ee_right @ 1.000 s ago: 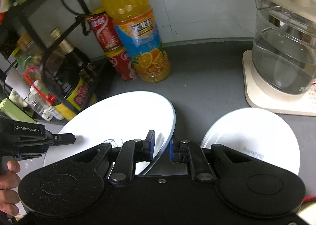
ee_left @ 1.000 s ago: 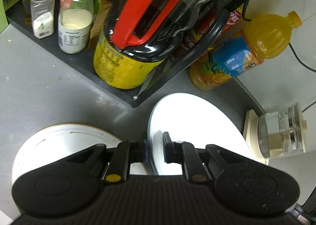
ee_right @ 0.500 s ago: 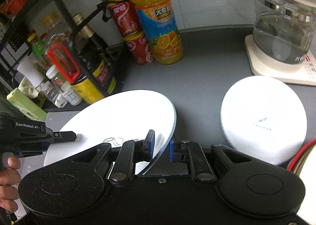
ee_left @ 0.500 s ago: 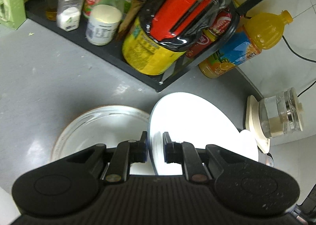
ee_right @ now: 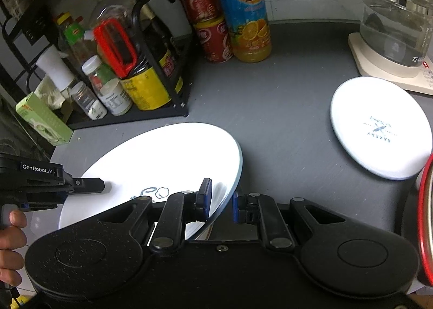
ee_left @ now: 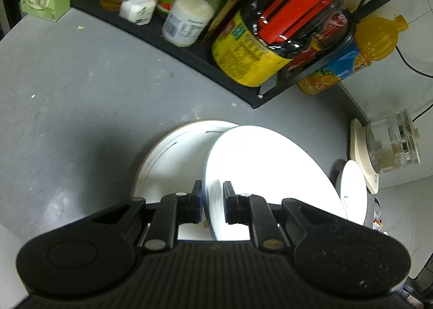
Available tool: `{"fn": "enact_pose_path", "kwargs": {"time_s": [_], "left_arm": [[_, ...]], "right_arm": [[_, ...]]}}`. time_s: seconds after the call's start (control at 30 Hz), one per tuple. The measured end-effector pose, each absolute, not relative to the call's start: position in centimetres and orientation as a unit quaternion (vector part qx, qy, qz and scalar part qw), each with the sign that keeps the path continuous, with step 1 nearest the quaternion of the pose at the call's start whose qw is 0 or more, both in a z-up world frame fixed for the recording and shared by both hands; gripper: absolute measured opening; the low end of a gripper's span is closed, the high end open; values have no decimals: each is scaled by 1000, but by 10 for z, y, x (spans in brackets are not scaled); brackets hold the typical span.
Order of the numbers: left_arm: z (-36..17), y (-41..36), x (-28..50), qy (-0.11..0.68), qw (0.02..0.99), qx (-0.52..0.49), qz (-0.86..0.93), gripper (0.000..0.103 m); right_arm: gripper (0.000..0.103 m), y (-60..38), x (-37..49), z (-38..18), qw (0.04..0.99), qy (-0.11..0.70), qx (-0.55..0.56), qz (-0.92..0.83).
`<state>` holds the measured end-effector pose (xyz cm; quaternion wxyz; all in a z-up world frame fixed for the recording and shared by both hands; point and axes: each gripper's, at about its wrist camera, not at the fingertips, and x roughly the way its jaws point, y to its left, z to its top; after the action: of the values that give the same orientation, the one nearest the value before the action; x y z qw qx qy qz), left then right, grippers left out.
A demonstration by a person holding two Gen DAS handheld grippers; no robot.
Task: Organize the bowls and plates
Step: 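Lift the 'Sweet' plate with both tools and carry it over the flower-print plate, then lower the 'Sweet' plate onto the flower-print plate and open both tools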
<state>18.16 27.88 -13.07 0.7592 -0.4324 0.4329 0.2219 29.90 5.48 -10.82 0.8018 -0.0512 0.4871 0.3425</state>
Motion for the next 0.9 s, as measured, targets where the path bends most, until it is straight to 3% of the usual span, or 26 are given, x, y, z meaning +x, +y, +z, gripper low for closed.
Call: {"fn": "enact_pose_path", "kwargs": {"time_s": [0.9], "left_arm": [[-170,286,167,472,732,-433,232,13]], "right_arm": [[10,70,278,-129,807,494,-83,312]]}}
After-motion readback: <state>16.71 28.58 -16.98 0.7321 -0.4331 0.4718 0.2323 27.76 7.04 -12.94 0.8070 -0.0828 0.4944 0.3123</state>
